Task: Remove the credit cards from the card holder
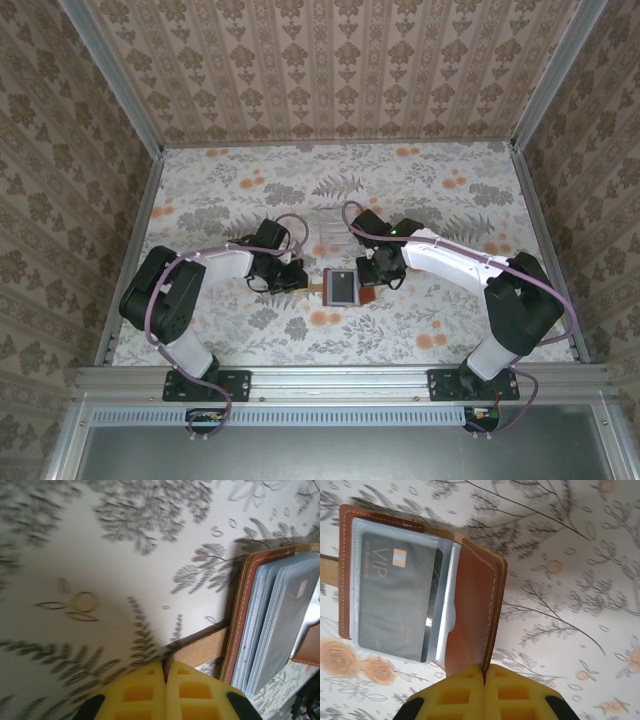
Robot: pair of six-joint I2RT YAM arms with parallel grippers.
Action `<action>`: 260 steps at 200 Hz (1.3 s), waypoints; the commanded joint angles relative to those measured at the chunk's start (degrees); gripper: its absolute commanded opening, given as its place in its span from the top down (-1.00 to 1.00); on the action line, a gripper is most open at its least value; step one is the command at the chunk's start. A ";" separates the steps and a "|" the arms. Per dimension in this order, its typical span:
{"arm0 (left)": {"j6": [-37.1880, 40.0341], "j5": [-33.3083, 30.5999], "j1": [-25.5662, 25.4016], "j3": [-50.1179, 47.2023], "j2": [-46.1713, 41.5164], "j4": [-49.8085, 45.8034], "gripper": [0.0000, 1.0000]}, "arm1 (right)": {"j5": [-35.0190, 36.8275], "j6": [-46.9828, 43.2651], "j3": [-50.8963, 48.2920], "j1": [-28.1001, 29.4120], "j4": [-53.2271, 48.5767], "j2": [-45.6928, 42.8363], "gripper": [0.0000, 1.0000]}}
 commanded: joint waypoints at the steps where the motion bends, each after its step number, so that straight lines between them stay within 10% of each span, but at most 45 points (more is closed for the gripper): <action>1: 3.76 -4.78 1.65 1.35 -2.04 -7.65 0.90 | -4.04 0.35 -1.71 -0.38 4.99 -1.43 0.99; 94: 2.51 -13.90 2.42 6.61 -10.98 -16.16 0.40 | -1.08 -0.92 -4.12 -1.02 7.00 -0.82 0.63; 149: -1.67 -14.45 -5.27 14.34 -8.99 -17.40 0.43 | 0.74 -1.61 -4.68 -0.95 6.44 0.08 0.53; 260: -9.12 -9.41 -7.94 7.98 3.48 -0.80 0.59 | 11.40 -2.64 -5.23 -1.00 3.28 3.99 -0.36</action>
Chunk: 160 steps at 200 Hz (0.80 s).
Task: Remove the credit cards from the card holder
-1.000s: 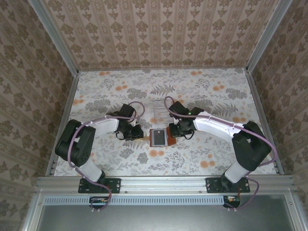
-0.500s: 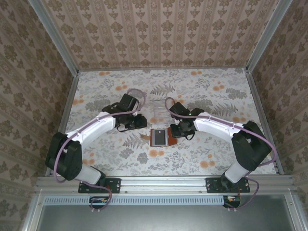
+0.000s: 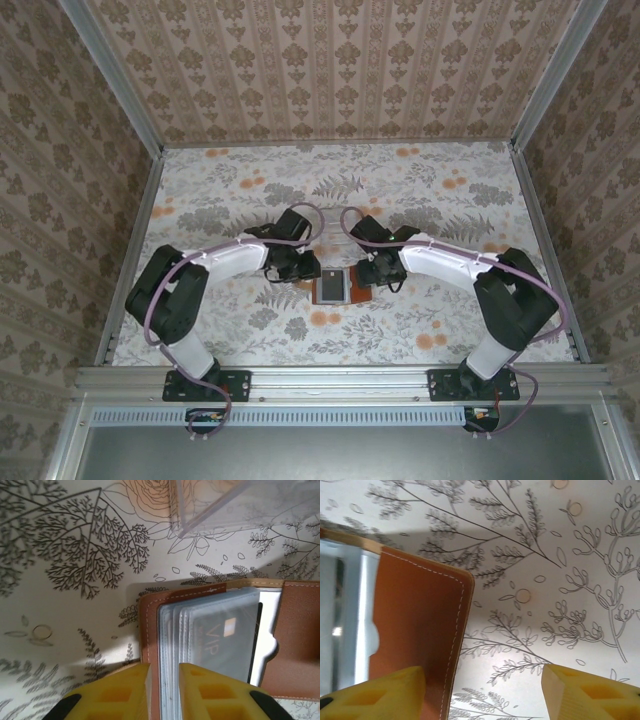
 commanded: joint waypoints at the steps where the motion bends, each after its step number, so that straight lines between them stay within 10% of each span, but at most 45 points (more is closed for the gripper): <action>1: -2.69 2.62 0.01 -1.72 1.81 4.74 0.59 | 4.49 -0.74 -1.00 -0.30 -2.48 1.61 -0.36; 160: -6.81 3.27 -0.08 -8.42 -0.82 9.35 0.76 | 2.67 -0.33 1.60 -0.19 -7.65 0.75 -0.53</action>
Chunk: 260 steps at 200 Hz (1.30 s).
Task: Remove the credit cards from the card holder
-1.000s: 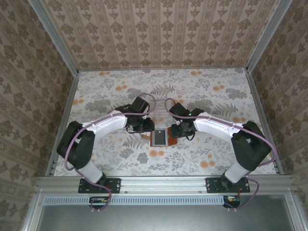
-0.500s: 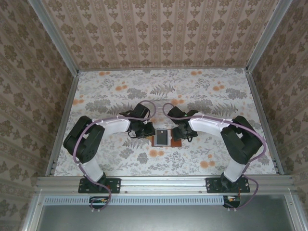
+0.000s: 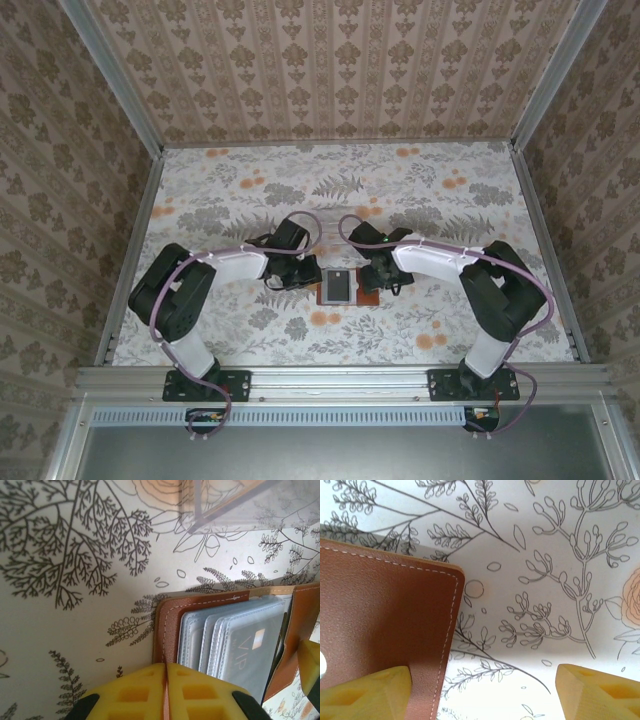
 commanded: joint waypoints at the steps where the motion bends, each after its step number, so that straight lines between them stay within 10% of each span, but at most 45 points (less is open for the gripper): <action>1: -1.54 -0.16 -0.19 -1.54 -1.31 -2.24 0.75 | -2.79 -0.35 1.92 -0.19 -4.66 -2.81 -0.53; 94: 0.18 -1.61 -0.62 2.70 -6.81 -8.91 0.45 | -10.58 1.80 7.40 -0.19 -6.81 -9.05 -0.36; 162: 3.29 -0.30 -3.32 5.70 -2.43 -10.70 0.31 | -29.43 9.85 3.37 -0.19 8.06 -8.66 0.11; 260: 7.09 -3.72 -3.83 6.38 3.82 -15.37 0.37 | -36.97 14.32 -2.79 -2.88 21.95 -1.47 0.28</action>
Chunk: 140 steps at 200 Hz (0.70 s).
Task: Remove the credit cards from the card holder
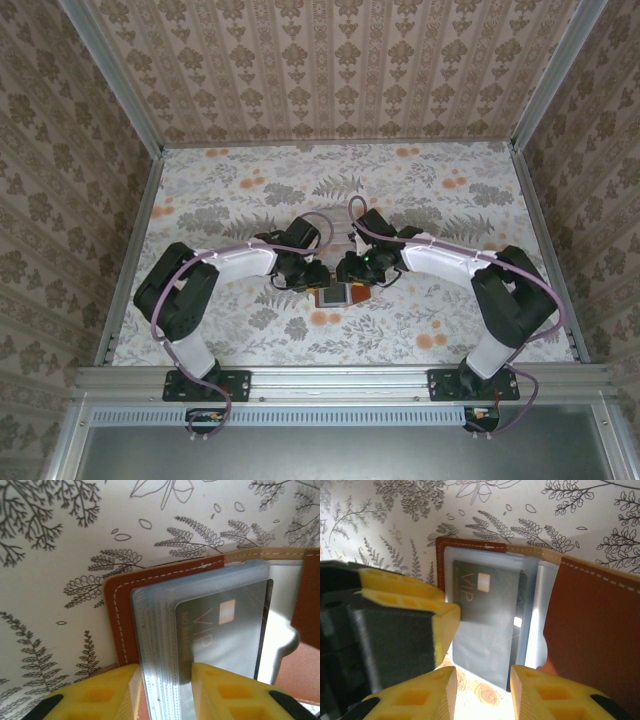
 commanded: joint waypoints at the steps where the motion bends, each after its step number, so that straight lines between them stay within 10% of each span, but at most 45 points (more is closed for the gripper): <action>1: 1.99 -2.08 -0.33 0.07 2.35 -4.07 0.37 | -3.69 1.43 -1.02 -0.71 4.03 1.40 0.28; 140: 1.52 -1.55 -0.50 0.11 2.47 -3.72 0.40 | -5.04 0.58 -0.96 -1.08 5.92 7.73 0.29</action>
